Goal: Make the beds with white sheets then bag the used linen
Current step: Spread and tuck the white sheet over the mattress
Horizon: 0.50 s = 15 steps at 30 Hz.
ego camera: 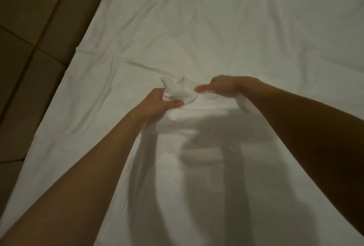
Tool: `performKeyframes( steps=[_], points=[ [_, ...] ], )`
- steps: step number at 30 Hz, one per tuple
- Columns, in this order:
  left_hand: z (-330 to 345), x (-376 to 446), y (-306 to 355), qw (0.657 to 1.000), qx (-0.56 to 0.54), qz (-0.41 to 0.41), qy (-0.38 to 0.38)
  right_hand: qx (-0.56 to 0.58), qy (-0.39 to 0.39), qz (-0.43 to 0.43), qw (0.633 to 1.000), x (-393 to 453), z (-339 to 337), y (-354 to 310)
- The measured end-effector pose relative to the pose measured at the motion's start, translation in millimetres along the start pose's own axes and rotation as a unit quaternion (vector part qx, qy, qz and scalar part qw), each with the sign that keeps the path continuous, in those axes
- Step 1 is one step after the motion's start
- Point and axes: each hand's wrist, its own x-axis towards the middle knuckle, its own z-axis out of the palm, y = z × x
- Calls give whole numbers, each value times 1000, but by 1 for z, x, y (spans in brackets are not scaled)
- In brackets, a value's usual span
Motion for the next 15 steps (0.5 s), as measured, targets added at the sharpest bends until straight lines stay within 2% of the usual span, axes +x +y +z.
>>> performKeyframes(
  steps=[3, 4, 5, 6, 8, 10, 11, 12, 15],
  points=[
    [-4, -1, -16, 999, 44, -25, 5, 26, -185, 78, 979, -5, 4, 2],
    [-3, -2, -19, 998, 59, -29, 0, 64, -235, 89, 966, -6, 2, 2],
    [-4, -3, -18, 997, 66, -26, 3, 84, -252, 71, 961, -8, -2, 0],
    [-6, -1, -15, 998, 62, -15, 19, 93, -215, 36, 971, -8, -10, -1],
    [-15, 7, -1, 996, 9, 8, 94, 141, -7, -56, 988, -4, -27, -3],
    [-26, 16, 10, 984, -77, 38, 157, 201, 209, -127, 949, 0, -47, -7],
    [-27, 20, 10, 979, -97, 41, 176, 215, 286, -147, 922, 3, -55, -9],
    [-26, 22, 6, 978, -89, 31, 186, 213, 335, -154, 905, 8, -58, -10],
    [-16, 13, -25, 980, -14, -80, 180, 70, 365, -139, 918, 14, -31, -11]
  ],
)
